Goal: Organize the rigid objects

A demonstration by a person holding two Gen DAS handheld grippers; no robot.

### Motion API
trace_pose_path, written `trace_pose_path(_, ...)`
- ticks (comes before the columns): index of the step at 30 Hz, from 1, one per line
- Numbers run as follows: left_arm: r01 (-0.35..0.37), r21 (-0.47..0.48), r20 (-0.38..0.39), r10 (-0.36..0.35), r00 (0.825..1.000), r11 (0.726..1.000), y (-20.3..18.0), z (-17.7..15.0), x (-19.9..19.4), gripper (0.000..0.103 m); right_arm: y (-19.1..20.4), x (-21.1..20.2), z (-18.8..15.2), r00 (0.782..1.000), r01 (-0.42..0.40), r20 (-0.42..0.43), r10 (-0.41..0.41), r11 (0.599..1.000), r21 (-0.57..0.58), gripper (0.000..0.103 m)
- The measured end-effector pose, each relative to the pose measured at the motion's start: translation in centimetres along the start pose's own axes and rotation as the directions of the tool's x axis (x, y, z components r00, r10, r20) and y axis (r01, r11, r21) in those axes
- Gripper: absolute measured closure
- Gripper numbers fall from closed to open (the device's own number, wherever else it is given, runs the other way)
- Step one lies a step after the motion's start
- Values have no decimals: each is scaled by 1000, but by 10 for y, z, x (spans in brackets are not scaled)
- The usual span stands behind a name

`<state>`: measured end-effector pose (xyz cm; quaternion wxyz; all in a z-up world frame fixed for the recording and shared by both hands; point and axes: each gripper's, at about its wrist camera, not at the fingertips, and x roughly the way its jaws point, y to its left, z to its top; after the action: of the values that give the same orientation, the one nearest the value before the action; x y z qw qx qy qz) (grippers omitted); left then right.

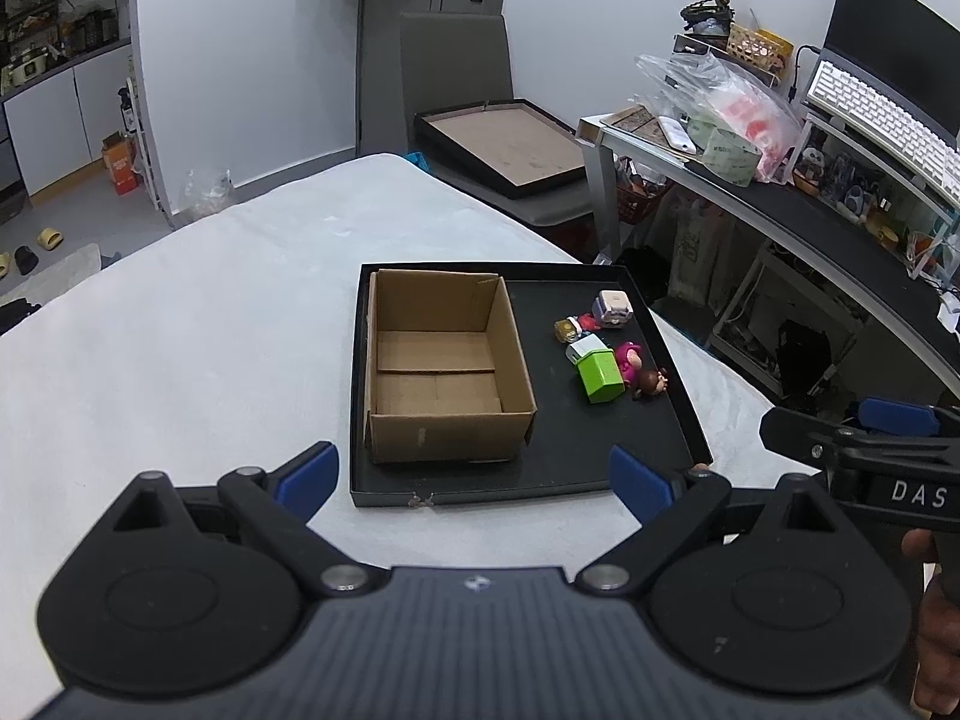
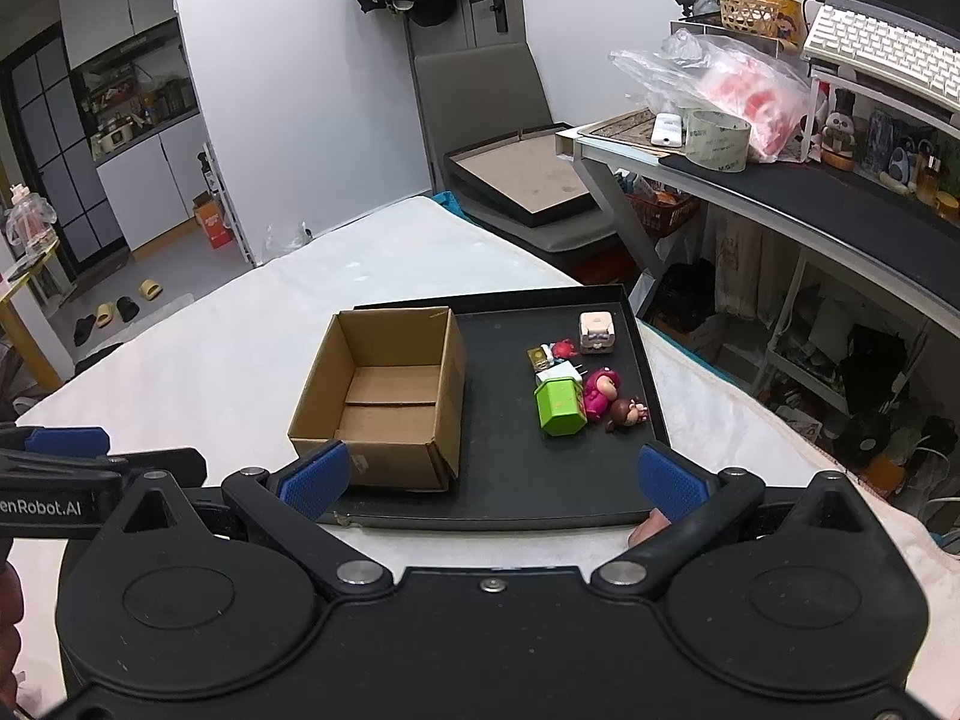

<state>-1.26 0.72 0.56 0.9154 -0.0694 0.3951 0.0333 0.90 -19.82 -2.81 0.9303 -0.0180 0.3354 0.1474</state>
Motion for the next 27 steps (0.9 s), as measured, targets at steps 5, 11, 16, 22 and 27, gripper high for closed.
trace_pose_path(5, 5, -5, 0, -5, 1000, 1000, 2, 0, -1, 7, 1, -1, 1, 1000, 4, 2, -4, 1000, -1, 0)
trace_pose_path(11, 6, 0, 2, -6, 1000, 1000, 1, 2, -2, 7, 3, -1, 2, 1000, 11, 6, -11, 1000, -3, 0)
trace_pose_path(16, 6, 0, 3, -6, 1000, 1000, 1, 2, -2, 7, 3, 0, 1, 1000, 13, 7, -13, 1000, -4, 0)
trace_pose_path(22, 6, 5, -2, -6, 1000, 1000, 1, 1, 0, 7, 3, 1, 2, 1000, 19, 6, -19, 1000, -5, 0)
trace_pose_path(27, 6, 8, -3, -6, 1000, 1000, 0, 1, 0, 7, 4, 1, 1, 1000, 21, 8, -21, 1000, -6, 0)
